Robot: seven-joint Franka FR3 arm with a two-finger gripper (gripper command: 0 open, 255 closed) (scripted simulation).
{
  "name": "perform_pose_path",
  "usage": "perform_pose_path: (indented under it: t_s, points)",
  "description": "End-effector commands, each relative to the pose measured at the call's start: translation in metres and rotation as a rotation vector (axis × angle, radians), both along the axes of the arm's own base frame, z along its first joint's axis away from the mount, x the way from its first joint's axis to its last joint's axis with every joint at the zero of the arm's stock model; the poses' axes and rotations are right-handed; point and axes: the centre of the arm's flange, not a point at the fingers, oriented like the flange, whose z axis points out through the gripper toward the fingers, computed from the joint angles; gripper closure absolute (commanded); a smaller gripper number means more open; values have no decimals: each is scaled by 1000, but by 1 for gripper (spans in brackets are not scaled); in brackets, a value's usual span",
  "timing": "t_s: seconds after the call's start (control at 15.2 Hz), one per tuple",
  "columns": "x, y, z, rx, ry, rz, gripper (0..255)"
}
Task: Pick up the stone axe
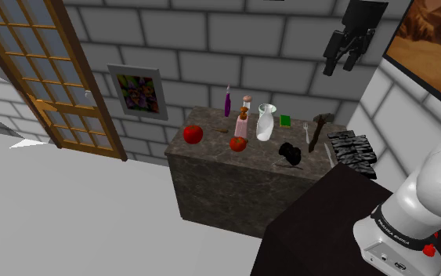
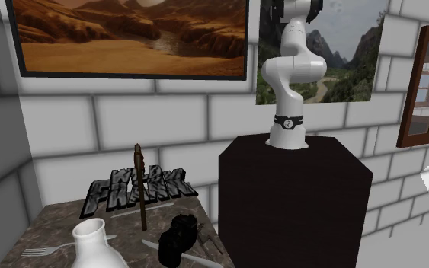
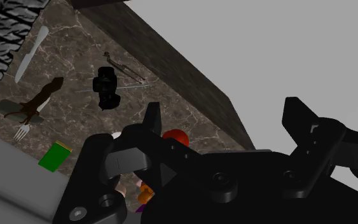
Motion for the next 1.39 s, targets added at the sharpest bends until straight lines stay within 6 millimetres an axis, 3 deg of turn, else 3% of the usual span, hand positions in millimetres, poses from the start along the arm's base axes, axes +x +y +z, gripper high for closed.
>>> perform_pose_path:
  t_s: [0.0, 1.32]
  points:
    - [0, 0, 0, 0, 0, 0, 0]
    - [102, -205, -154, 33, 145, 12, 0]
